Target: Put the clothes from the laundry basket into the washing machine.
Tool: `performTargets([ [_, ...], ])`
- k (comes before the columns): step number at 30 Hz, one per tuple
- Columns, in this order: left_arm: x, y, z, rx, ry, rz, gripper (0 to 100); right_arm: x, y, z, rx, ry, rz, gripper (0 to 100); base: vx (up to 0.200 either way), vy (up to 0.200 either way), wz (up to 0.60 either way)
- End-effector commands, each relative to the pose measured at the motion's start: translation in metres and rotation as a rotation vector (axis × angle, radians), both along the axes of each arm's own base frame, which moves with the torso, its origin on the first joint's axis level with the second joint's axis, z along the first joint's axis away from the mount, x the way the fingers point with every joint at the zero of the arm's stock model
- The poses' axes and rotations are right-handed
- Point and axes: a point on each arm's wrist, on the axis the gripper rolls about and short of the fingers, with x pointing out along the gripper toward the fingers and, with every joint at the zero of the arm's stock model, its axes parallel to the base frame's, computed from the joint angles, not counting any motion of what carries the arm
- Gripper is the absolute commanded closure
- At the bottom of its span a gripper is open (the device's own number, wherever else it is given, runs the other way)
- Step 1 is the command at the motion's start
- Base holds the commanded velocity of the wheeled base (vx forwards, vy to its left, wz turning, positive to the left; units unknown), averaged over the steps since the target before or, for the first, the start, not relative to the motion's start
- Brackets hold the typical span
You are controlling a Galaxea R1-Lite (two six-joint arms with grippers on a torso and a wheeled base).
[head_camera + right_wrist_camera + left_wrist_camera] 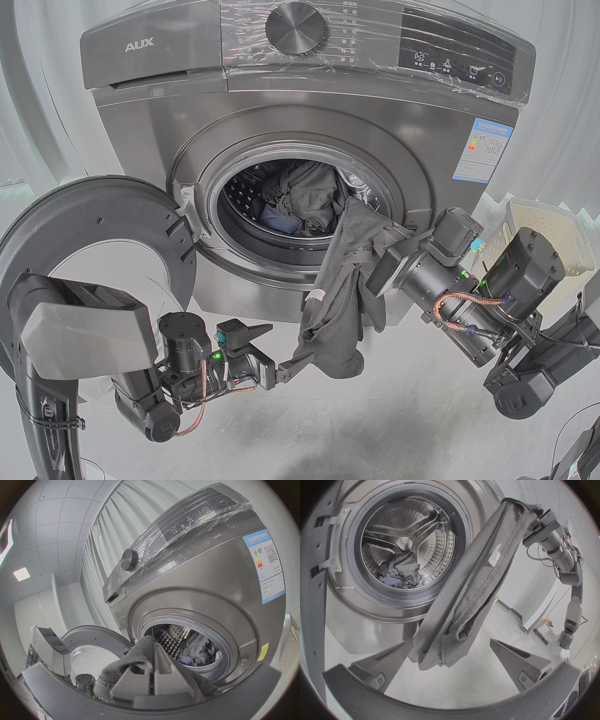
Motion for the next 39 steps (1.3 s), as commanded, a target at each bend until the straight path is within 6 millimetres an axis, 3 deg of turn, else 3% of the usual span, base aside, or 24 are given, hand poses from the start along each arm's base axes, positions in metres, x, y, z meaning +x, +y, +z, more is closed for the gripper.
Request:
performTargets([
  [1, 0.011, -0.008, -0.014, 0.003, 0.004, -0.003, 0, 0.000, 0.001, -0.001, -0.004, 0.003, 0.005, 100, 0.000, 0.000, 0.00],
  [13, 0.038, -0.025, -0.023, -0.029, -0.058, -0.008, 0, -0.001, 0.002, -0.004, -0.004, 0.014, 0.010, 100, 0.000, 0.000, 0.00],
  [23, 0.044, -0.037, -0.033, -0.030, -0.067, -0.017, 0, -0.001, 0.002, -0.005, -0.006, 0.017, 0.009, 100, 0.000, 0.000, 0.00],
  [24, 0.045, -0.038, -0.033, -0.032, -0.070, -0.018, 100, -0.001, 0.002, -0.005, -0.006, 0.017, 0.009, 100, 0.000, 0.000, 0.00],
  [35, 0.056, -0.038, -0.028, -0.053, -0.109, 0.013, 100, 0.002, 0.003, -0.011, -0.016, 0.030, 0.006, 100, 0.000, 0.000, 0.00],
  [39, 0.047, -0.016, 0.005, -0.065, -0.140, 0.051, 100, 0.006, -0.001, -0.011, -0.019, 0.034, -0.014, 100, 0.000, 0.000, 0.00],
])
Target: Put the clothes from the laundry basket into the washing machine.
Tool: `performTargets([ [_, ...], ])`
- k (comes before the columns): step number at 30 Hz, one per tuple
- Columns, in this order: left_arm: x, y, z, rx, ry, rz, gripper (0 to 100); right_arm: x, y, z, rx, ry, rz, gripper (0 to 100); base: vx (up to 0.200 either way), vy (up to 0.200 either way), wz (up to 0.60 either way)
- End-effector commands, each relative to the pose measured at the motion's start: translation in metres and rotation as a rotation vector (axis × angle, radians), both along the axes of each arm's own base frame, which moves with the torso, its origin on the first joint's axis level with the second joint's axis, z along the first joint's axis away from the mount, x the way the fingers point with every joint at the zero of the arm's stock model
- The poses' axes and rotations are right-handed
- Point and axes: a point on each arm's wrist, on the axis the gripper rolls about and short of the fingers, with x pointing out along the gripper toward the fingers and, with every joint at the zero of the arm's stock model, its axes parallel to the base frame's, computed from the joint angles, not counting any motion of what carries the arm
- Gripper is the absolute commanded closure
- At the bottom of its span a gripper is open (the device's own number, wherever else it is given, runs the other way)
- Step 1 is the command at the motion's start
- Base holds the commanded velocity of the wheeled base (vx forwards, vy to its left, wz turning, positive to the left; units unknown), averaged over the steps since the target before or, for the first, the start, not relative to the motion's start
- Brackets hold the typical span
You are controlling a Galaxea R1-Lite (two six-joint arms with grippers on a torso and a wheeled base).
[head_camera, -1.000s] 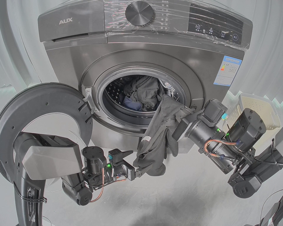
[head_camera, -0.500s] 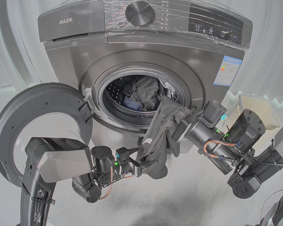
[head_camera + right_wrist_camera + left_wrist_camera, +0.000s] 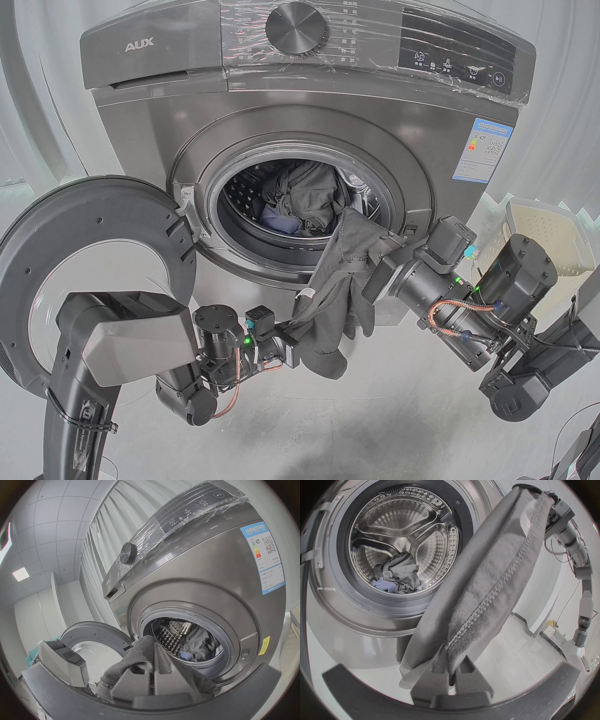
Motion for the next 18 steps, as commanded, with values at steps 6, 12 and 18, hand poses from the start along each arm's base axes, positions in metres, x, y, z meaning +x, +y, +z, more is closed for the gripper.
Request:
performTargets([
  [6, -0.032, 0.049, 0.066, -0.011, -0.064, 0.081, 100, 0.008, -0.009, -0.006, -0.021, 0.022, -0.040, 100, 0.000, 0.000, 0.00],
  [12, -0.072, 0.082, 0.110, -0.030, -0.120, 0.122, 100, 0.016, -0.019, -0.006, -0.021, 0.022, -0.080, 100, 0.000, 0.000, 0.00],
  [18, -0.098, 0.088, 0.116, -0.023, -0.111, 0.101, 100, 0.017, -0.021, -0.001, -0.007, 0.009, -0.087, 100, 0.000, 0.000, 0.00],
])
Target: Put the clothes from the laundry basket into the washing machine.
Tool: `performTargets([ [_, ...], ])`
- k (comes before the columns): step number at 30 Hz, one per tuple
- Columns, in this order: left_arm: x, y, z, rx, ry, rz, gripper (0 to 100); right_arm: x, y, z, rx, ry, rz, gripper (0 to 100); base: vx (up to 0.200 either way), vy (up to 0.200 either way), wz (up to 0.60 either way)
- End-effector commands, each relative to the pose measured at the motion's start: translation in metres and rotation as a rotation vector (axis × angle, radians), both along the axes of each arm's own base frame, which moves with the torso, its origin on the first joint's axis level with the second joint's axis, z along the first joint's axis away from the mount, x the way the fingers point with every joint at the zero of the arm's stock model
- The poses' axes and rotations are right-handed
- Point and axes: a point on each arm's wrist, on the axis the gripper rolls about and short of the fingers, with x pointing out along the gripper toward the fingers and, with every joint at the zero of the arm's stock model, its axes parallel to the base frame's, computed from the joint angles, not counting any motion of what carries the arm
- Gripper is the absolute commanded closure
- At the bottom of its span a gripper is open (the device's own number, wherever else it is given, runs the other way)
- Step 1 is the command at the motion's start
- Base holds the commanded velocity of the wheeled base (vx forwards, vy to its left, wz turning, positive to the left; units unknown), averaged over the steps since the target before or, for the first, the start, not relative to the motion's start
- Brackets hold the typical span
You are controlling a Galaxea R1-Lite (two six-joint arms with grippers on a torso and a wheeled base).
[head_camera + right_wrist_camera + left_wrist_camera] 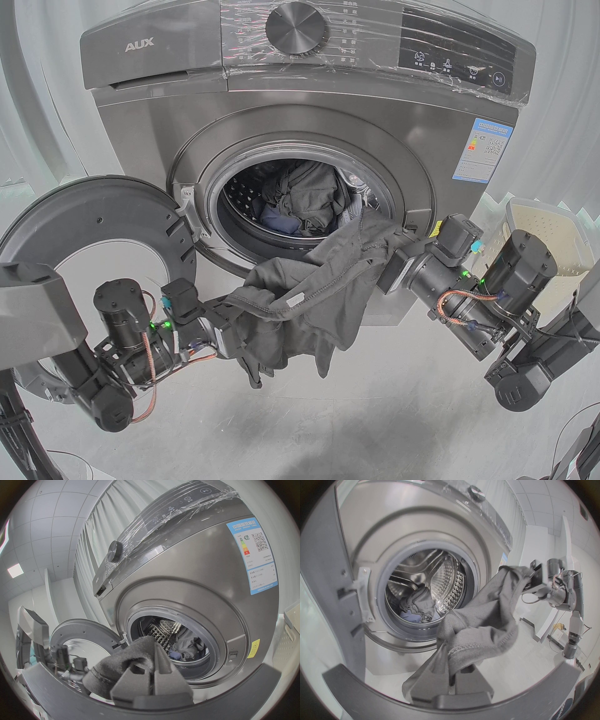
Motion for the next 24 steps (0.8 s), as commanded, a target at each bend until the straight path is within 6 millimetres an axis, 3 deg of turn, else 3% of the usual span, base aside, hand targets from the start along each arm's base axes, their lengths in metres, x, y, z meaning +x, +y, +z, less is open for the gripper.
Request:
performTargets([
  [1, -0.029, 0.010, 0.016, 0.000, -0.024, -0.015, 100, 0.003, -0.004, 0.003, 0.010, -0.011, -0.014, 100, 0.000, 0.000, 0.00],
  [7, -0.028, -0.006, -0.007, 0.044, 0.043, -0.063, 100, 0.001, -0.001, 0.003, 0.011, -0.012, -0.003, 100, 0.000, 0.000, 0.00],
  [12, -0.029, -0.005, -0.013, 0.056, 0.070, -0.071, 100, 0.001, -0.001, 0.003, 0.010, -0.013, 0.000, 100, 0.000, 0.000, 0.00],
  [13, -0.029, -0.005, -0.015, 0.059, 0.077, -0.073, 0, 0.001, -0.001, 0.003, 0.010, -0.013, -0.002, 100, 0.000, 0.000, 0.00],
  [24, -0.026, -0.007, -0.025, 0.072, 0.113, -0.068, 0, -0.002, 0.000, 0.004, 0.014, -0.018, 0.004, 100, 0.000, 0.000, 0.00],
])
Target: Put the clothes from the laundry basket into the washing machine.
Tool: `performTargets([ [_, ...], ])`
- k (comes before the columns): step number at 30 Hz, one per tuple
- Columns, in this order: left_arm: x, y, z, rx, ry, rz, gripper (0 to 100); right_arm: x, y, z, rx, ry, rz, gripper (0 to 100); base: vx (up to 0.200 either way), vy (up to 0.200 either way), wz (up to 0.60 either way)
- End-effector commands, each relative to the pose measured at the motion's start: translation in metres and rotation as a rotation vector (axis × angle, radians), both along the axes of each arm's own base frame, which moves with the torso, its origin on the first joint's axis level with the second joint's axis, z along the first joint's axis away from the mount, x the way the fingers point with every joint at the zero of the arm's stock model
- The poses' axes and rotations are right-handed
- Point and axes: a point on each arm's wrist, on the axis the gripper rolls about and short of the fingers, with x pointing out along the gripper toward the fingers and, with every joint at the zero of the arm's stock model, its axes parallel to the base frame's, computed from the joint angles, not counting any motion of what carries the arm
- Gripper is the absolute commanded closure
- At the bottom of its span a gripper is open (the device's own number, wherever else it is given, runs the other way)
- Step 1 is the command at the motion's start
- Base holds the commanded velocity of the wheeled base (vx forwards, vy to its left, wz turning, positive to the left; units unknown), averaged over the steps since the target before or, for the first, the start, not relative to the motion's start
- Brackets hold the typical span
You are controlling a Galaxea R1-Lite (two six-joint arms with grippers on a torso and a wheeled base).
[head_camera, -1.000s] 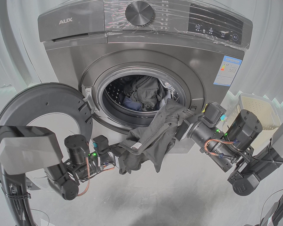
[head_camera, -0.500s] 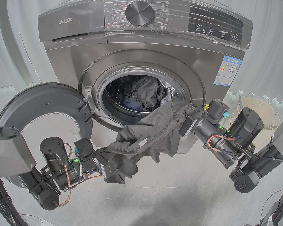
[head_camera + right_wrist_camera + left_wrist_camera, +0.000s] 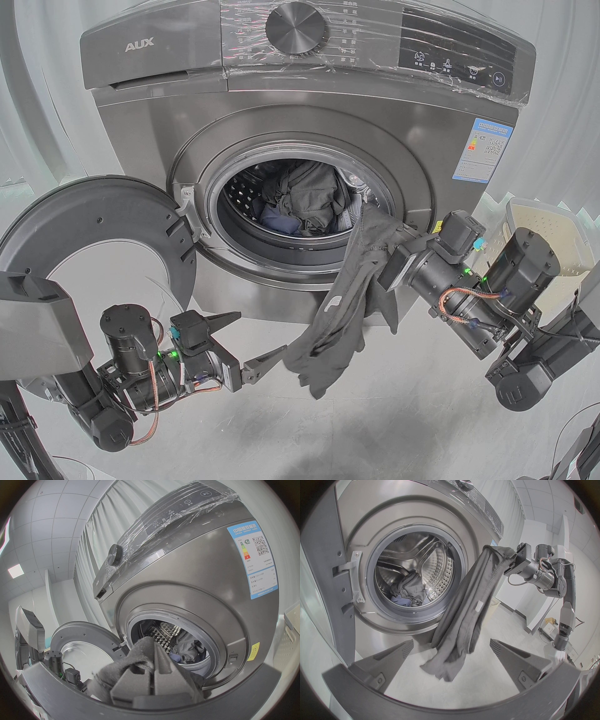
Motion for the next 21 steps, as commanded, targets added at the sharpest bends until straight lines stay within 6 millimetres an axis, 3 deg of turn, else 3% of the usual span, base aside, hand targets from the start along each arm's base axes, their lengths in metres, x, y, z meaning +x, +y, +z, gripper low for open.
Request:
performTargets([
  [1, 0.001, 0.000, -0.006, 0.012, 0.020, 0.001, 0, 0.000, 0.000, 0.000, 0.001, -0.001, 0.000, 100, 0.000, 0.000, 0.00],
  [6, 0.001, -0.001, -0.012, 0.024, 0.039, -0.001, 0, 0.000, 0.000, 0.001, 0.003, -0.004, 0.001, 100, 0.000, 0.000, 0.00],
  [12, 0.005, -0.006, -0.034, 0.060, 0.099, -0.012, 0, 0.000, 0.000, 0.002, 0.004, -0.006, 0.000, 100, 0.000, 0.000, 0.00],
  [21, 0.009, -0.034, -0.046, 0.064, 0.098, -0.085, 0, 0.002, 0.001, 0.002, 0.006, -0.008, 0.000, 100, 0.000, 0.000, 0.00],
])
